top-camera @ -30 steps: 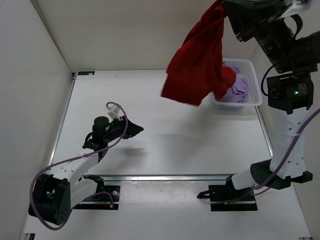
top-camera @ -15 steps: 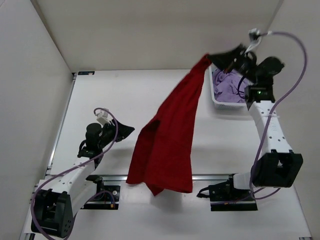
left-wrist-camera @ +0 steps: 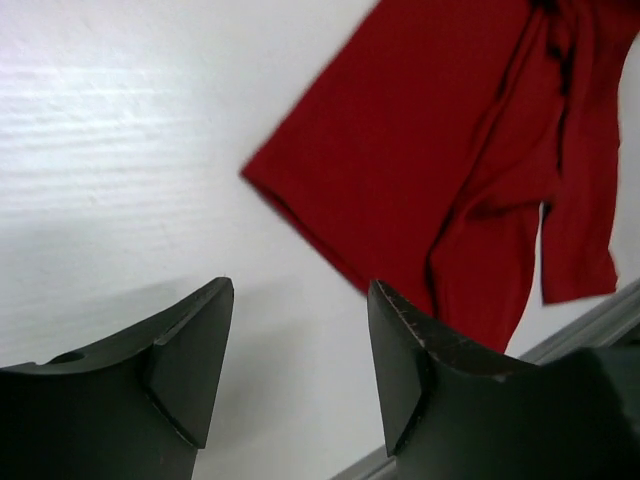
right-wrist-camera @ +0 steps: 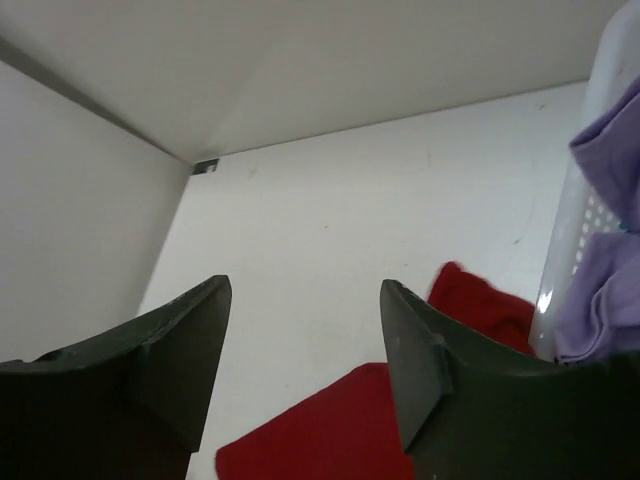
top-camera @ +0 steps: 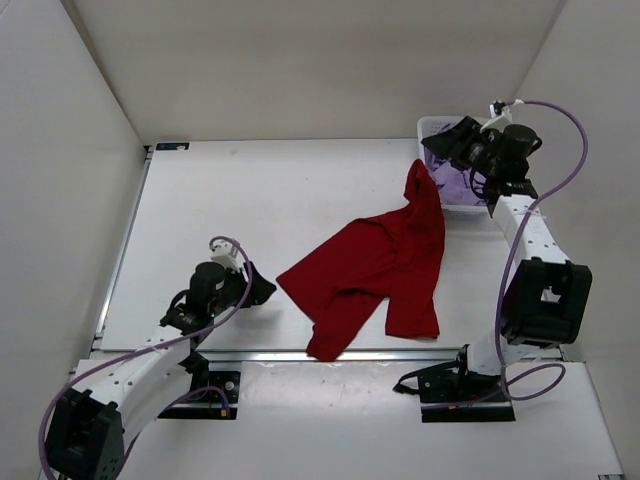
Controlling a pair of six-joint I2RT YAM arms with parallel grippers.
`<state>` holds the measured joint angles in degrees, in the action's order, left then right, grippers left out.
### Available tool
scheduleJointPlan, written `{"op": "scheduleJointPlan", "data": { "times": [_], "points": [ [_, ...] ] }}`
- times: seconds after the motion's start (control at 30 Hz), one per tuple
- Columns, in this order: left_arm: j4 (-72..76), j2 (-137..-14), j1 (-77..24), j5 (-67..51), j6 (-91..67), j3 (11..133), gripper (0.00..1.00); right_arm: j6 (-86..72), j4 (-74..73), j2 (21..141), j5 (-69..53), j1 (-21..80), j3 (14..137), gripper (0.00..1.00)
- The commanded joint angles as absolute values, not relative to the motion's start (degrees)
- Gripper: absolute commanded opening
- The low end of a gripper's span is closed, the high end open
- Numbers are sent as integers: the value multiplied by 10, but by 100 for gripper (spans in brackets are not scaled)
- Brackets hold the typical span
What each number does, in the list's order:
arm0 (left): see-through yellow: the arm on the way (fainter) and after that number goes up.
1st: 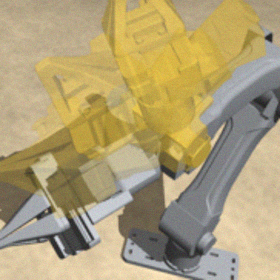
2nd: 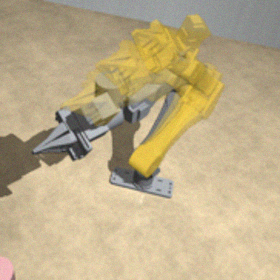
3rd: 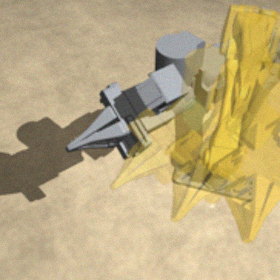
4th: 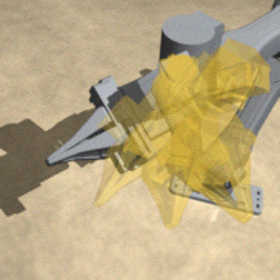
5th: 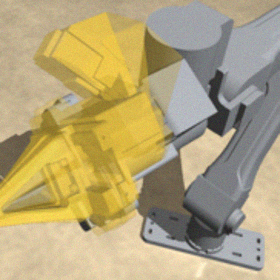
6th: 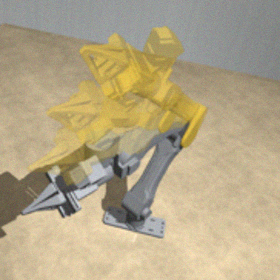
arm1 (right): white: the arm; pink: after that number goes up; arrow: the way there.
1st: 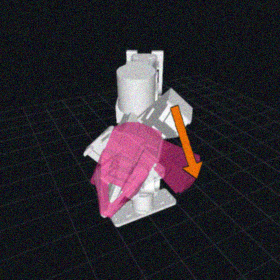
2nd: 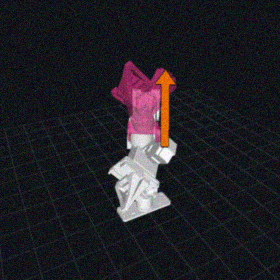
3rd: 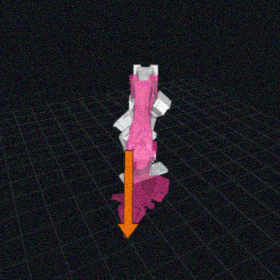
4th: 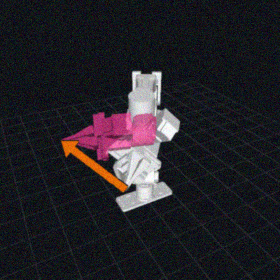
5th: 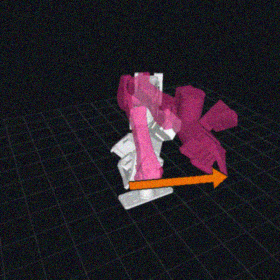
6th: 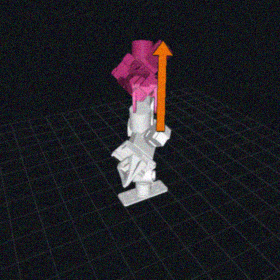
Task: Fold and stack the t-shirts
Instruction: Move the tshirt to the center of the board
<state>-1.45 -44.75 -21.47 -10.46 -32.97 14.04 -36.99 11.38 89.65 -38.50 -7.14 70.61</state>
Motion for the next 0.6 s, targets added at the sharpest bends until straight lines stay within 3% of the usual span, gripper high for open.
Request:
{"op": "scheduleJointPlan", "data": {
  "times": [0.0, 0.13, 0.27, 0.37, 0.43, 0.47, 0.5, 0.53, 0.57],
  "points": [
    [-62, -460, -256, -56, -304, 129, 68, -276, 2, 848, -256, -33, 759, 60],
    [-6, -535, -254, -77, -321, 127, 72, -214, -95, 765, -110, 55, 701, 52],
    [57, -637, -297, -69, -330, 176, 71, -206, -134, 706, -53, 159, 582, 16],
    [84, -720, -313, -71, -337, 211, 66, -184, -188, 685, 30, 247, 519, 3],
    [106, -765, -321, -90, -348, 226, 64, -183, -213, 674, 54, 278, 483, 5],
    [125, -789, -323, -93, -353, 229, 64, -190, -225, 672, 54, 284, 461, 11],
    [146, -801, -321, -96, -361, 232, 61, -194, -222, 661, 51, 281, 447, 23],
    [155, -819, -323, -107, -373, 236, 57, -194, -220, 656, 44, 277, 419, 30],
    [173, -835, -317, -106, -373, 240, 41, -199, -214, 643, 40, 271, 392, 40]
  ]
}}
